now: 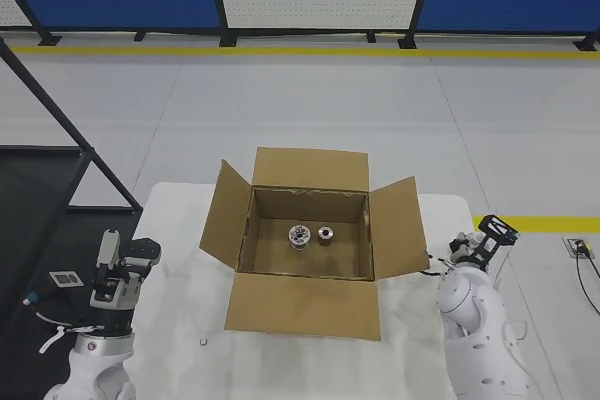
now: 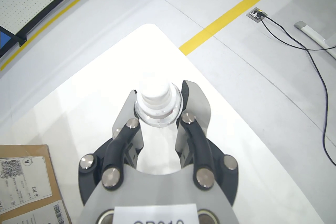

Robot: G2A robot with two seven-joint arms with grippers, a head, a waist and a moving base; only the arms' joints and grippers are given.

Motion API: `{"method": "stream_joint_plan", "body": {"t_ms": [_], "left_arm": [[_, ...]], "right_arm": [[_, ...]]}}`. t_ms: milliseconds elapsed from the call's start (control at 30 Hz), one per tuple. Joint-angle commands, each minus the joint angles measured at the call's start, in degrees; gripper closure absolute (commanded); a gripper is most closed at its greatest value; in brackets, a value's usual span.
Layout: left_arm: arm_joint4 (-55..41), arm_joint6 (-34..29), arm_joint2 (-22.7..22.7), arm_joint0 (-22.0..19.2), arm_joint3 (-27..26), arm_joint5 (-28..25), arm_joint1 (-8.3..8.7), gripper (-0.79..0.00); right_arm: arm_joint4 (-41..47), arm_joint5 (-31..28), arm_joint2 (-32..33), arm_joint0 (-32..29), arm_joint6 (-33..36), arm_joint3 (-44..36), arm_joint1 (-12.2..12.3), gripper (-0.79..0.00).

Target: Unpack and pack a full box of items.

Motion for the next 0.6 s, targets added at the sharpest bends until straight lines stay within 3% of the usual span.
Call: {"method": "stream_joint_plan", "body": {"t_ms": [0,367,567], "left_arm": [[0.00,0.00,0.00,0.00,0.00,0.00,0.00,-0.785],[0.00,0.00,0.00,0.00,0.00,0.00,0.00,-0.785],[0.00,0.00,0.00,0.00,0.00,0.00,0.00,-0.785]], "right_arm": [[1.36,0.02,0.04,-1.36,-0.89,-3.65,-0.08,0.000],[8.58,0.52,-4.18,-10.84,-9.03,-29.19,-1.22,0.000],[8.18,-0.15,-9.76,-13.12,-12.65,-37.71,-1.73,0.000]]}}
